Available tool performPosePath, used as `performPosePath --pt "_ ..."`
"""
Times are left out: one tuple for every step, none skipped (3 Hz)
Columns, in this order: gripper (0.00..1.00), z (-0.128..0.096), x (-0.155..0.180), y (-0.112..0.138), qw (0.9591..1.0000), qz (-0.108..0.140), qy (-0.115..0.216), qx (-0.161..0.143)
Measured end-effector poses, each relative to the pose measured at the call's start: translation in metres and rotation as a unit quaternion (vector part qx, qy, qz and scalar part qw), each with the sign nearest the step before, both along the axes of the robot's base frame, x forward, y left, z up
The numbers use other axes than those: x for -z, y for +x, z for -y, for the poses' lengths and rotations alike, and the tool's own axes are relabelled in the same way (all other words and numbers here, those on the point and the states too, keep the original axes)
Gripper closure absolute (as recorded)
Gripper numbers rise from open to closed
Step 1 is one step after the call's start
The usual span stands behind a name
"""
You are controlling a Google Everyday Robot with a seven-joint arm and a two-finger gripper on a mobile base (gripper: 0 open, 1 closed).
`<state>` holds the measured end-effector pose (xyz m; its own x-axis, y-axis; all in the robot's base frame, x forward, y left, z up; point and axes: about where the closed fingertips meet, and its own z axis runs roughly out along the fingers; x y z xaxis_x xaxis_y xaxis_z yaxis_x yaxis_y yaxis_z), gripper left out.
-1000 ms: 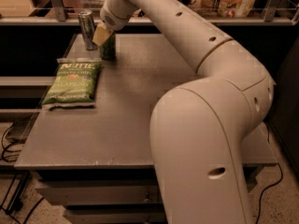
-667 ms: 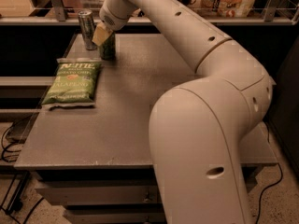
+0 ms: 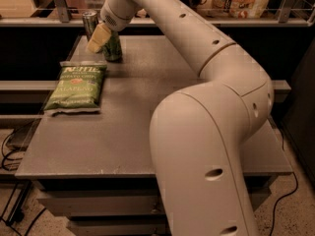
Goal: Move green can near redbull can
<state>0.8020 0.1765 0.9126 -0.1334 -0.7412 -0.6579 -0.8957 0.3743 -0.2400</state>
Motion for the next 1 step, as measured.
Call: performPosePath --pt "0.0 0.0 0.0 0.0 1.0 0.0 0.0 0.0"
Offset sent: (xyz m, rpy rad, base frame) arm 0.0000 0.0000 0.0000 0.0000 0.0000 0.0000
